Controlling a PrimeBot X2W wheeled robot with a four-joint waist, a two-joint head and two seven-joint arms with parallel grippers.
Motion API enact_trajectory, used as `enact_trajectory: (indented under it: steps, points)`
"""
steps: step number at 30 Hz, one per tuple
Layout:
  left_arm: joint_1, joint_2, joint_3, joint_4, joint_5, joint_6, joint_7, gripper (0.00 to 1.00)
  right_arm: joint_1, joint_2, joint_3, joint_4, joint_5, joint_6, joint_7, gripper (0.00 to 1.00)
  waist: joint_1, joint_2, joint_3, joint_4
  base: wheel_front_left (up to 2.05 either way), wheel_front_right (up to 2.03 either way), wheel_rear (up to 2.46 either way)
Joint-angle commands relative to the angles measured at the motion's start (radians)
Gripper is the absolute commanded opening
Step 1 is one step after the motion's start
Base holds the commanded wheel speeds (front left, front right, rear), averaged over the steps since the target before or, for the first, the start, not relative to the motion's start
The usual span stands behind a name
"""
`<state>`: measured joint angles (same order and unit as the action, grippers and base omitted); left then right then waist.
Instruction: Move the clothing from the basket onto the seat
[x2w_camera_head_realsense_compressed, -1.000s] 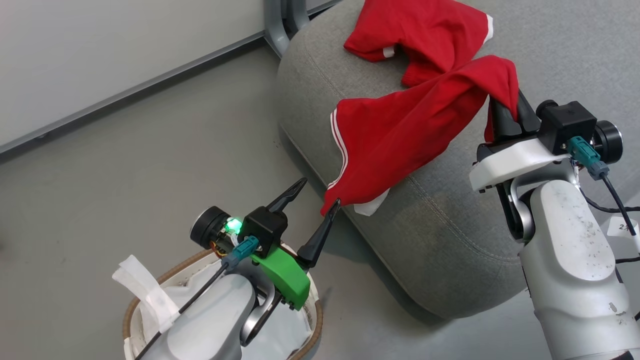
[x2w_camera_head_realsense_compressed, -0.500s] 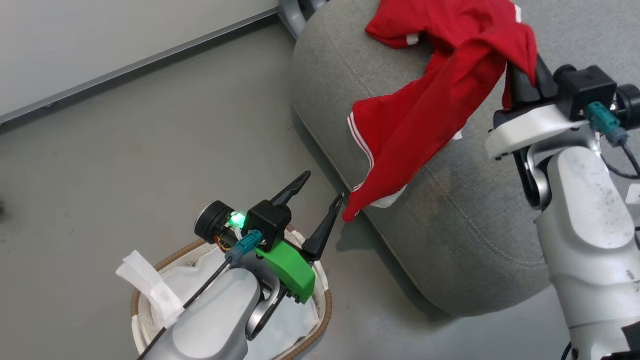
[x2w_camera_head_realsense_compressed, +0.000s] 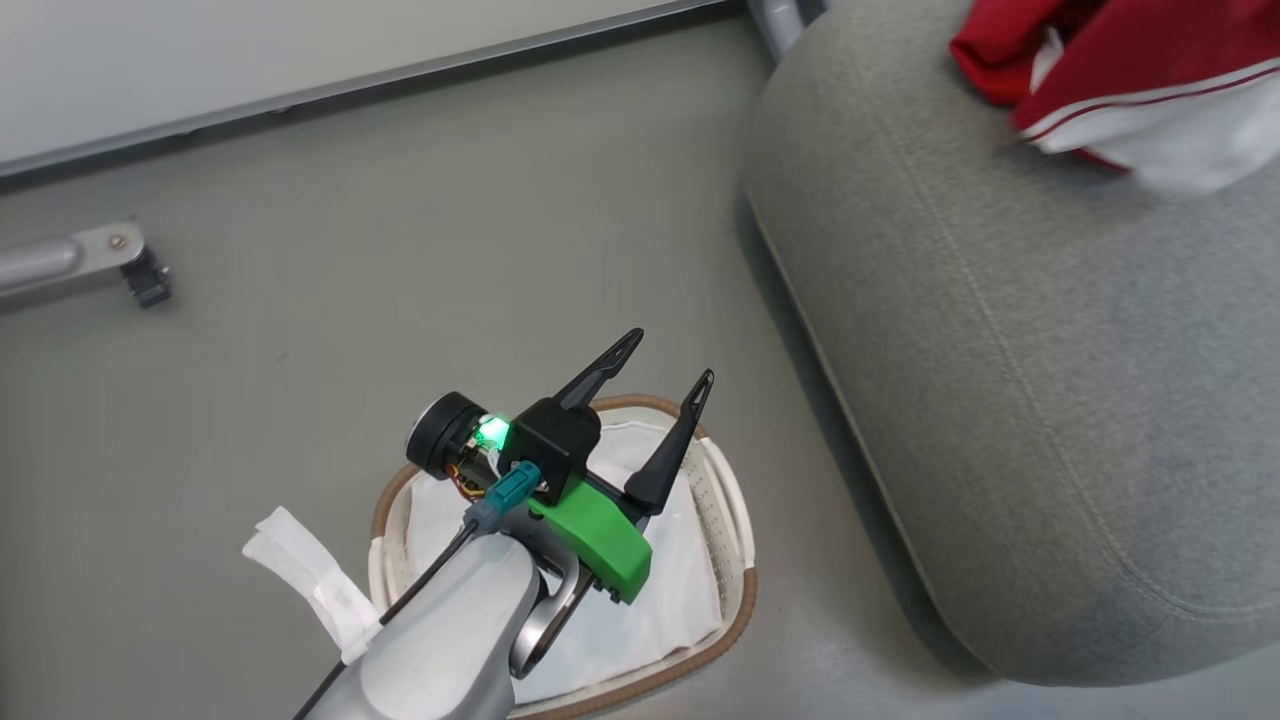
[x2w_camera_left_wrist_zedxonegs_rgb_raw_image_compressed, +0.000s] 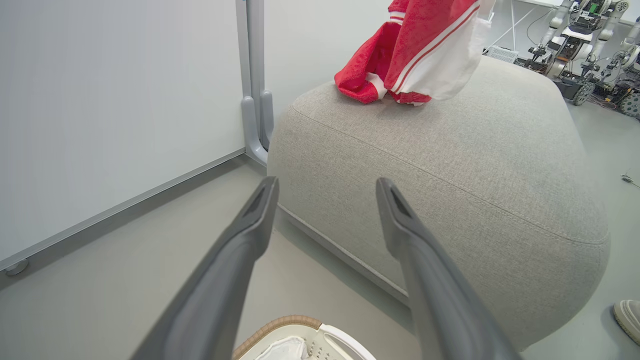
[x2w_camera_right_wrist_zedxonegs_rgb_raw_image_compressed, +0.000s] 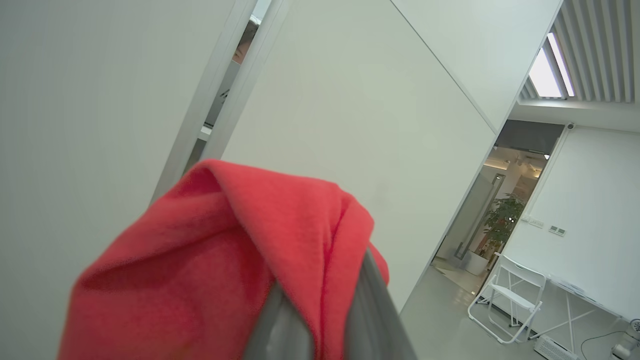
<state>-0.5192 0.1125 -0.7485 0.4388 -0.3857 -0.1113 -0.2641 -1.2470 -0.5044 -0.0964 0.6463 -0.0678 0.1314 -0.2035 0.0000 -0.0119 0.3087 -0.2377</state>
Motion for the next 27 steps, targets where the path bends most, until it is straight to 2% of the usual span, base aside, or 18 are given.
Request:
enact_trajectory:
  steps: [1,4,10,18,27]
  points:
    - [0.003,0.0,0.003,-0.003,0.007,0.001,0.0,1.0,-0.019,-0.018,-0.012,0.016,-0.013,-0.001,0.009,0.0,0.0,0.0119,0.048,0.063,0.0,0.0,0.0]
    - [-0.009,-0.003,0.003,-0.014,0.018,-0.002,0.0,1.0,-0.069,-0.089,-0.04,0.06,-0.035,-0.001,0.029,0.0,0.0,0.0119,0.083,0.094,0.0,0.0,0.0]
    - [-0.039,0.0,0.008,-0.038,0.035,-0.005,0.0,1.0,-0.036,-0.15,-0.1,0.147,-0.08,-0.001,0.024,0.0,0.0,0.0119,0.154,0.135,0.0,0.0,0.0]
    - [-0.063,0.016,0.019,-0.063,0.056,-0.002,0.0,1.0,0.112,-0.099,-0.25,0.297,-0.135,-0.001,-0.02,0.0,0.0,0.0119,0.231,0.16,0.0,0.0,0.0]
    - [-0.06,0.037,0.022,-0.065,0.058,0.008,0.0,1.0,0.247,-0.008,-0.376,0.398,-0.212,-0.001,-0.053,0.0,0.0,0.0119,0.247,0.151,0.0,0.0,0.0]
